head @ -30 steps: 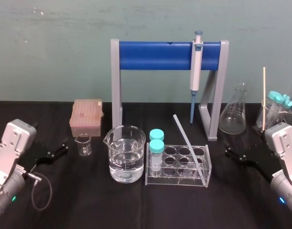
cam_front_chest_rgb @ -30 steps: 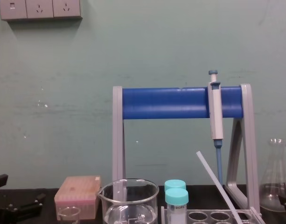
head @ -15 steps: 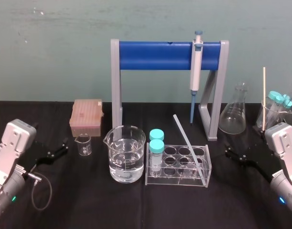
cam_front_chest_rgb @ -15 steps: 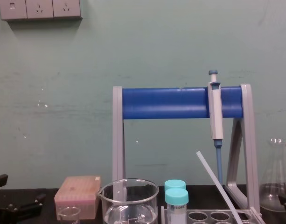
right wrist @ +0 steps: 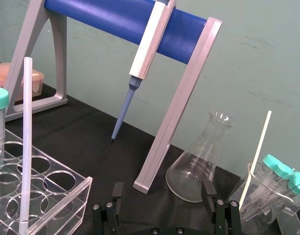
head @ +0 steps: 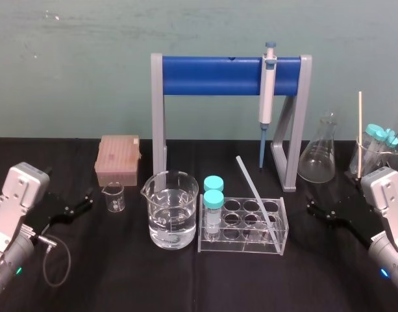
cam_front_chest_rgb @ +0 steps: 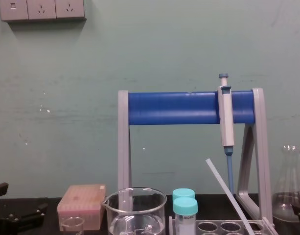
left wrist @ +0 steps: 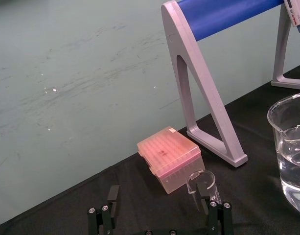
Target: Pick up the stirring rod with one hand, then place it down.
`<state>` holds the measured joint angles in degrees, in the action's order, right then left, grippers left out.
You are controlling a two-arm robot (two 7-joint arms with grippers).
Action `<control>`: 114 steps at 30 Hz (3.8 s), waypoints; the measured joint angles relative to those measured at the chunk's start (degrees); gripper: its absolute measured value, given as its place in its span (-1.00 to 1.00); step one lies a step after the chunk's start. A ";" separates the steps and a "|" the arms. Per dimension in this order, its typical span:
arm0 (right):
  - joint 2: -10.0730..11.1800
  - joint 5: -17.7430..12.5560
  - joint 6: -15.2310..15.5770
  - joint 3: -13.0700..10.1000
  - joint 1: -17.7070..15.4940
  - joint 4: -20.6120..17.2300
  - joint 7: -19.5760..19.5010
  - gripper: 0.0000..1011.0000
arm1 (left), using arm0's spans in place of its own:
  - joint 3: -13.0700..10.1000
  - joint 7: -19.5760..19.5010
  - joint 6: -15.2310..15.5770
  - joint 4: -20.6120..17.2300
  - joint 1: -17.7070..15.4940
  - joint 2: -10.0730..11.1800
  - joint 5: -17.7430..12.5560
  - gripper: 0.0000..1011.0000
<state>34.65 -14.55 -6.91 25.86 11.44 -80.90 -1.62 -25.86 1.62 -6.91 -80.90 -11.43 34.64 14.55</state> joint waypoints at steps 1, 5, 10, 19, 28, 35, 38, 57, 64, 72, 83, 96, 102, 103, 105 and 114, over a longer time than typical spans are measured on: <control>0.00 0.00 0.00 0.00 0.00 0.00 0.00 0.98 | 0.00 0.00 0.00 0.00 0.00 0.00 0.00 0.98; 0.00 0.00 0.00 0.00 0.00 0.00 0.00 0.98 | 0.00 0.00 0.00 0.00 0.00 0.00 0.00 0.98; 0.00 0.00 0.00 0.00 0.00 0.00 0.00 0.98 | 0.00 0.00 0.00 0.00 0.00 0.00 0.00 0.98; 0.00 0.00 0.00 0.00 0.00 0.00 0.00 0.98 | 0.00 0.00 0.00 0.00 0.00 0.00 0.00 0.98; 0.00 0.00 0.00 0.00 0.00 0.00 0.00 0.98 | 0.00 0.00 0.00 0.00 0.00 0.00 0.00 0.98; -0.47 -1.23 -2.27 -3.90 -1.42 -0.48 -1.78 0.98 | 0.00 0.00 0.00 0.00 0.00 0.00 0.00 0.98; -0.53 -1.71 -4.02 -5.84 -1.56 -0.61 -2.13 0.98 | 0.00 0.00 0.00 0.00 0.00 0.00 0.00 0.98; -3.15 -3.68 -9.96 -1.83 7.24 1.62 16.98 0.98 | 0.00 0.00 0.00 0.00 0.00 0.00 0.00 0.98; -5.59 -4.32 -10.03 0.92 9.46 4.00 23.92 0.98 | 0.00 0.00 0.00 0.00 0.00 0.00 0.00 0.98; -7.81 -4.87 -8.59 1.96 10.46 6.98 27.36 0.98 | 0.00 0.00 0.00 0.00 0.00 0.00 0.00 0.98; -10.32 -5.77 -6.83 1.63 11.93 11.90 30.70 0.98 | 0.00 0.00 0.00 0.00 0.00 0.00 0.00 0.98; -11.12 -5.47 -5.88 0.99 12.03 12.89 30.53 0.98 | 0.00 0.00 0.00 0.00 0.00 0.00 0.00 0.98; -11.02 -5.47 -6.00 1.04 11.99 12.78 30.51 0.98 | 0.00 0.00 0.00 0.00 0.00 0.00 0.00 0.98; -11.02 -5.46 -6.01 1.04 11.99 12.77 30.51 0.97 | 0.00 0.00 0.00 0.00 0.00 0.00 0.00 0.98; -11.00 -5.46 -6.03 1.05 11.98 12.75 30.51 0.94 | 0.00 0.00 0.00 0.00 0.00 0.00 0.00 0.98; -10.95 -5.47 -6.17 1.10 11.97 12.68 30.51 0.46 | 0.00 0.00 0.00 0.00 0.00 0.00 0.00 0.98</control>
<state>23.70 -20.02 -13.07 26.97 23.41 -68.22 28.89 -25.86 1.62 -6.91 -80.90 -11.43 34.65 14.55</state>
